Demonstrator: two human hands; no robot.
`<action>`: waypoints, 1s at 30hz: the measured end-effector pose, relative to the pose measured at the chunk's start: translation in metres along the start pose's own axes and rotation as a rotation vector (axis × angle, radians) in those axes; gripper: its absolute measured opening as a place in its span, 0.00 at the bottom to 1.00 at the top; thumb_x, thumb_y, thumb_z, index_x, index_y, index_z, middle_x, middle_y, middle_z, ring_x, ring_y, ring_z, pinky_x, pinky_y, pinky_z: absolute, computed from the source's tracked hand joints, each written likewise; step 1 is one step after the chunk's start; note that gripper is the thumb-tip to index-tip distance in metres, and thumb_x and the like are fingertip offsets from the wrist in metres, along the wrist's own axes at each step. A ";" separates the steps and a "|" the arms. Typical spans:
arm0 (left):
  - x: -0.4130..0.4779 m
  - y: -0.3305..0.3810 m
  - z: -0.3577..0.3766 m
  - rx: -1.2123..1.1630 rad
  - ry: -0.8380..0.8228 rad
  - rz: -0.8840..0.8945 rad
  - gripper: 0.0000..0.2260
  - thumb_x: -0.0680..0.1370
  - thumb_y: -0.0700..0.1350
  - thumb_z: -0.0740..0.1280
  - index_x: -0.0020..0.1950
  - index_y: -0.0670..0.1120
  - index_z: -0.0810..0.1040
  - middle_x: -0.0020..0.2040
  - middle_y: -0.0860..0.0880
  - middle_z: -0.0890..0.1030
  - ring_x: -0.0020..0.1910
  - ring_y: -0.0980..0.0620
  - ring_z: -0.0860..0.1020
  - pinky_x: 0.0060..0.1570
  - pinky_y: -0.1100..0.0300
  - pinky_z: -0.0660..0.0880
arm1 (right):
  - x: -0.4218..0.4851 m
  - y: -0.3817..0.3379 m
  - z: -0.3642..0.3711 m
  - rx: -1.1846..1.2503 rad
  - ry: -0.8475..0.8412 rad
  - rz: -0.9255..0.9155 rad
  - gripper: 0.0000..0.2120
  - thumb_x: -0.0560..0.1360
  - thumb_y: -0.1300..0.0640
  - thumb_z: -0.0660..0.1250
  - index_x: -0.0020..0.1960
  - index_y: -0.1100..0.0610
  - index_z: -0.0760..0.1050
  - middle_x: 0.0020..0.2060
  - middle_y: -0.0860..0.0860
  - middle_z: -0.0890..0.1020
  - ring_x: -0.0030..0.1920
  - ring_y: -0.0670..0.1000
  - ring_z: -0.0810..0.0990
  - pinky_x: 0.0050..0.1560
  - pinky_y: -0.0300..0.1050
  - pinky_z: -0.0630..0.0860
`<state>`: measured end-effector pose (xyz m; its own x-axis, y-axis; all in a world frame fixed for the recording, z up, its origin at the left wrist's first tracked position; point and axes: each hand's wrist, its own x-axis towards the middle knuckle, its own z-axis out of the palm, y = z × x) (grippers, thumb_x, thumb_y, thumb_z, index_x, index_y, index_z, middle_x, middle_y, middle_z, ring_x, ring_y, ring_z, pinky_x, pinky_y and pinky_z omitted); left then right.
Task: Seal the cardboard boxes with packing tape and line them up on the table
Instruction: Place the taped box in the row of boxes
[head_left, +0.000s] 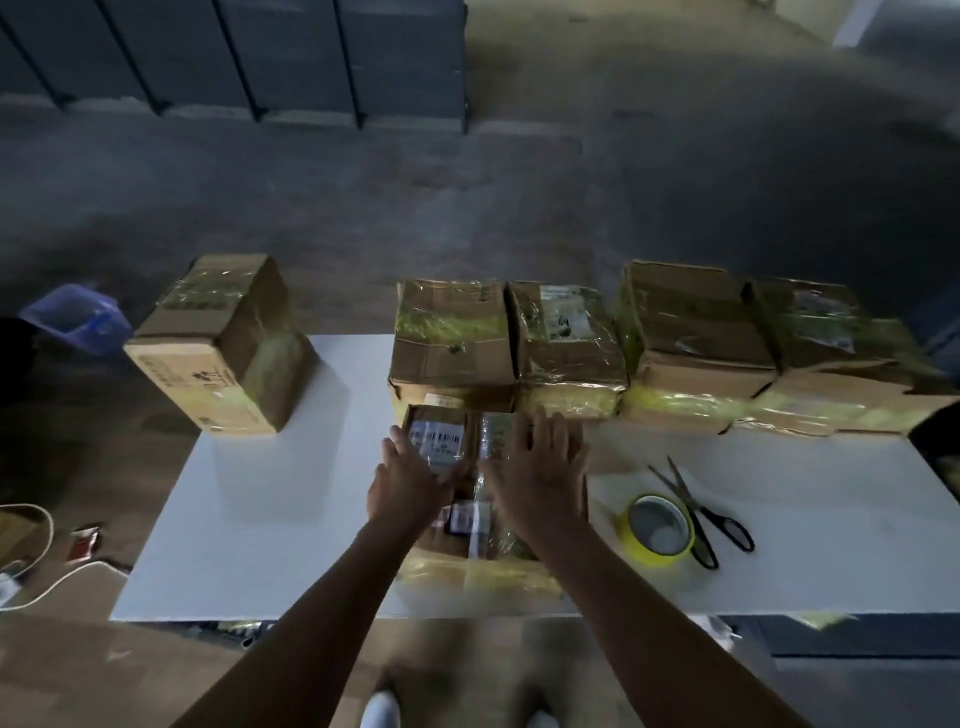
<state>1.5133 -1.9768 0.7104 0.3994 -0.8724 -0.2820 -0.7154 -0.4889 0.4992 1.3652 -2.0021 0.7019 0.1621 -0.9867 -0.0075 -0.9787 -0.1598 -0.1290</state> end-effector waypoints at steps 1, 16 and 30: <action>0.005 -0.003 -0.002 -0.007 -0.018 -0.025 0.44 0.68 0.68 0.69 0.72 0.42 0.57 0.65 0.40 0.73 0.60 0.40 0.76 0.56 0.46 0.77 | 0.001 -0.007 0.005 -0.010 0.002 -0.017 0.34 0.74 0.35 0.60 0.71 0.57 0.67 0.72 0.60 0.67 0.72 0.63 0.63 0.65 0.73 0.60; 0.047 -0.046 -0.005 -0.690 -0.578 -0.159 0.27 0.63 0.58 0.77 0.53 0.41 0.81 0.49 0.43 0.84 0.47 0.44 0.82 0.52 0.50 0.78 | -0.010 0.019 -0.003 0.499 -0.115 0.556 0.51 0.65 0.30 0.69 0.76 0.57 0.53 0.64 0.57 0.74 0.60 0.60 0.76 0.53 0.52 0.77; 0.041 -0.047 -0.018 -0.797 -0.609 -0.185 0.17 0.76 0.51 0.69 0.54 0.37 0.78 0.44 0.40 0.84 0.41 0.41 0.84 0.44 0.51 0.80 | -0.004 0.059 0.002 0.929 -0.435 0.634 0.48 0.50 0.26 0.74 0.55 0.62 0.78 0.48 0.58 0.84 0.47 0.57 0.83 0.55 0.58 0.79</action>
<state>1.5739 -1.9895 0.6898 -0.0540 -0.7424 -0.6678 0.0071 -0.6690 0.7432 1.3073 -2.0072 0.6925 -0.1106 -0.7617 -0.6384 -0.4648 0.6074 -0.6442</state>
